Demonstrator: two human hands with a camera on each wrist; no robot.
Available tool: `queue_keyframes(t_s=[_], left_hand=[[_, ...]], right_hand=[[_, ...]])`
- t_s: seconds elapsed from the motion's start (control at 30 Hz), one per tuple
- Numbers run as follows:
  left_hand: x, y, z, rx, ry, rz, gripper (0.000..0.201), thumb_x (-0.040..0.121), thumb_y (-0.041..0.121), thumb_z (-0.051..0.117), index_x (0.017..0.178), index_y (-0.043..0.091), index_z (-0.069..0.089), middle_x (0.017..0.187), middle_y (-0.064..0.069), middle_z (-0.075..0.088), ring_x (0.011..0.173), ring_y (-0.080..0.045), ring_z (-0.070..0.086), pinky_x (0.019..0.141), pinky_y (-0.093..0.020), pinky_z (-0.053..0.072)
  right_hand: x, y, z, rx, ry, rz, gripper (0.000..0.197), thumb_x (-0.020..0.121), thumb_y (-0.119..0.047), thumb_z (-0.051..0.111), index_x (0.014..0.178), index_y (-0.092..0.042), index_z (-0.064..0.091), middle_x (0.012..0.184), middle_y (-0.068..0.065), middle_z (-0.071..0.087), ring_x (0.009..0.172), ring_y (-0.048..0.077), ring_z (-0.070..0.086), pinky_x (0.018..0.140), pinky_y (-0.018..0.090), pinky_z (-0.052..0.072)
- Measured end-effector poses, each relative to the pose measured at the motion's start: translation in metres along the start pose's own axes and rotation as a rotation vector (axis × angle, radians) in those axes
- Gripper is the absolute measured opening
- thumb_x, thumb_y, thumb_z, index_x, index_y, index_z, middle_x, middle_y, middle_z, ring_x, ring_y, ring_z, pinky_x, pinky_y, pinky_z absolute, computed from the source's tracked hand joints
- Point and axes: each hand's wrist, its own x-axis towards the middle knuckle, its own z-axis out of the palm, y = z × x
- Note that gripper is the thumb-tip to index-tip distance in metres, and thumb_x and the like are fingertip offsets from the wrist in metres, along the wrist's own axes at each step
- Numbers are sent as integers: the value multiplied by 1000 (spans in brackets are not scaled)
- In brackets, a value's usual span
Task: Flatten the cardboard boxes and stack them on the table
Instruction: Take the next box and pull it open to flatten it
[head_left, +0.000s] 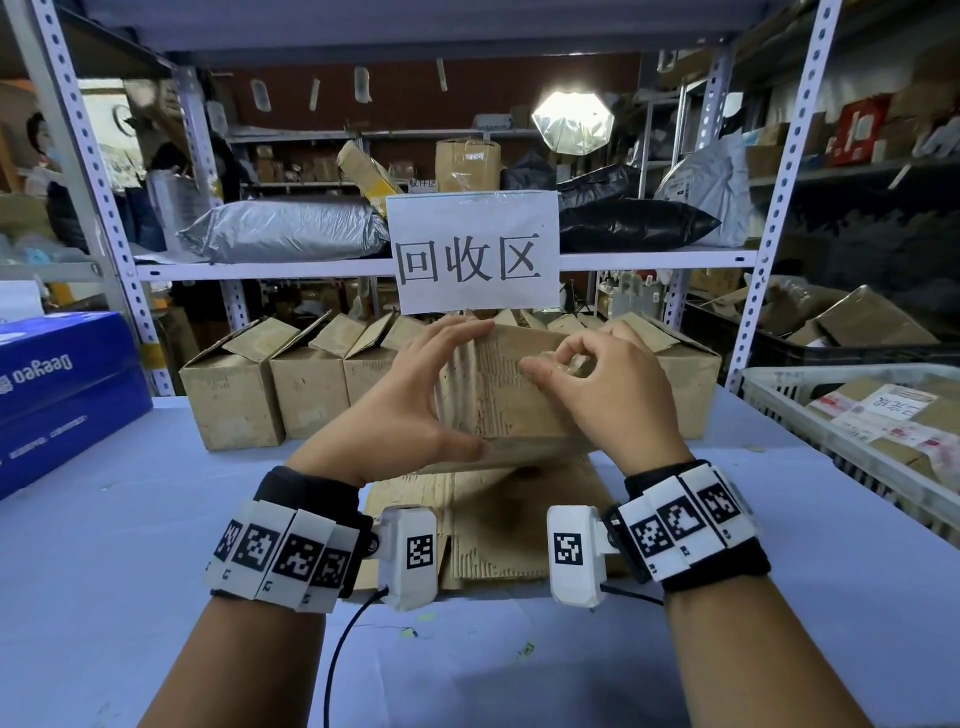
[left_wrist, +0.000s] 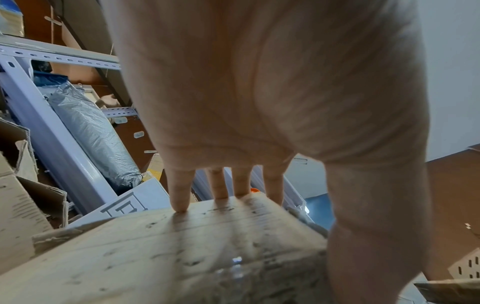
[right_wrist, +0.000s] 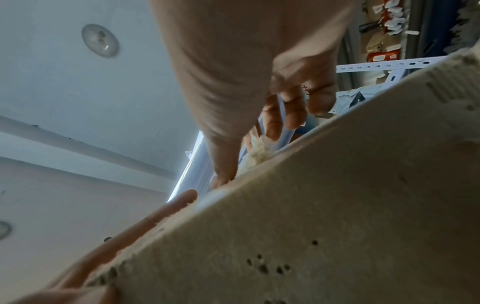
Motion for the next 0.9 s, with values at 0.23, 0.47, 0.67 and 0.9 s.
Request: queue_keyframes(t_s=[0.23, 0.47, 0.67, 0.9], left_hand=[[1, -1, 3, -10, -7, 23, 102, 59, 30, 87, 148, 44, 39, 154, 21, 29, 150, -7, 25, 124, -44, 24], [-2, -5, 1, -40, 29, 15, 102, 55, 39, 80, 149, 44, 39, 156, 23, 31, 150, -4, 26, 125, -44, 25], [-3, -11, 2, -29, 28, -41, 96, 61, 25, 74, 144, 55, 37, 158, 26, 17, 152, 0, 11, 126, -47, 22], [4, -16, 17, 194, 79, -56, 102, 51, 68, 71, 142, 61, 25, 155, 27, 3, 150, -5, 2, 125, -48, 20]], right_hand=[[1, 5, -1, 93, -5, 19, 22, 95, -39, 63, 76, -27, 66, 67, -12, 57, 69, 11, 54, 58, 26, 35], [4, 13, -2, 262, -43, 159, 10, 99, -24, 51, 93, -23, 59, 88, -7, 66, 79, 14, 58, 69, 31, 44], [3, 14, -6, 312, -58, 128, 15, 96, -20, 59, 91, -33, 55, 86, -10, 66, 78, 9, 62, 70, 28, 47], [-2, 10, -2, 126, -45, 12, 17, 97, -27, 61, 86, -33, 72, 82, -23, 62, 82, 0, 57, 69, 23, 41]])
